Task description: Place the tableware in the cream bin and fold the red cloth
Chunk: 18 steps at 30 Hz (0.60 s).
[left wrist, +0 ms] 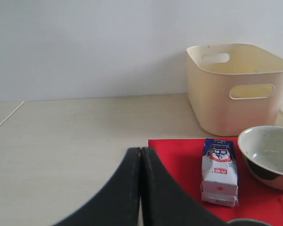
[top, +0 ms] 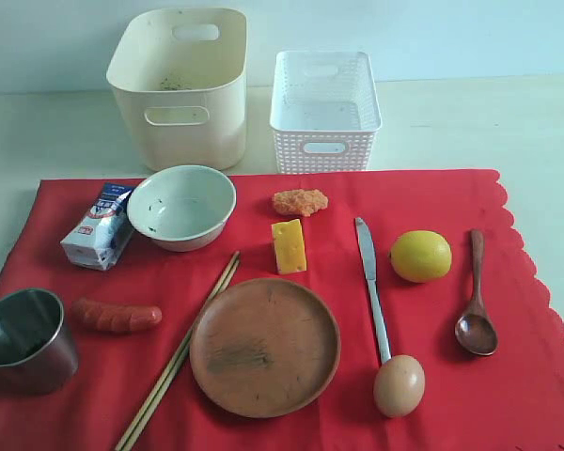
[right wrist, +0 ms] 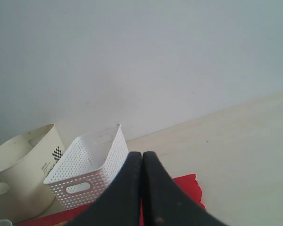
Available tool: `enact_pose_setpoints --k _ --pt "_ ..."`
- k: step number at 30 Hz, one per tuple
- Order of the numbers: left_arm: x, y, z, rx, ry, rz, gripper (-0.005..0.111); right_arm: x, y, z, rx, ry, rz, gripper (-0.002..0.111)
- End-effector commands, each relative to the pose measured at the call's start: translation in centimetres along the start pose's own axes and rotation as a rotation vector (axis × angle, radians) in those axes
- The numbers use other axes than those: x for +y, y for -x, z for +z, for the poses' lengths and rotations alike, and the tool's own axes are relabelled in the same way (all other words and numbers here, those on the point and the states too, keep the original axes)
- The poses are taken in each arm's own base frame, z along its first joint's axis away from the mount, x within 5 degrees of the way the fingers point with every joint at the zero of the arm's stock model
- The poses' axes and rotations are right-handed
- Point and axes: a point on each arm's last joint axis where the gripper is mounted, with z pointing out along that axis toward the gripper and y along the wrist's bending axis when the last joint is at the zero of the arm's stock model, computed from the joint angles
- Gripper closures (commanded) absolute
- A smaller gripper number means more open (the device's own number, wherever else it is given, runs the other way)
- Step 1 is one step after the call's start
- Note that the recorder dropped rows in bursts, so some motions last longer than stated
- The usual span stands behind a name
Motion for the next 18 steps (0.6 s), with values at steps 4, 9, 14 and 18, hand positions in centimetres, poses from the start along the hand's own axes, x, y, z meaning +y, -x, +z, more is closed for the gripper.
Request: enact_pose_setpoints --k 4,9,14,18 --pt "0.0 -0.1 0.0 -0.004 -0.001 -0.004 0.106 0.1 0.6 3.0 0.163 -0.075 -0.011 0.108" --pt "0.0 -0.1 0.0 -0.004 -0.001 -0.004 0.106 0.2 -0.4 6.3 0.392 -0.114 -0.047 0.108" --pt "0.0 -0.1 0.0 -0.004 -0.001 -0.004 0.106 1.3 -2.0 9.6 0.593 -0.085 -0.091 0.108" --pt "0.0 -0.1 0.0 -0.004 -0.001 -0.004 0.106 2.8 -3.7 12.1 0.719 -0.036 -0.132 0.108"
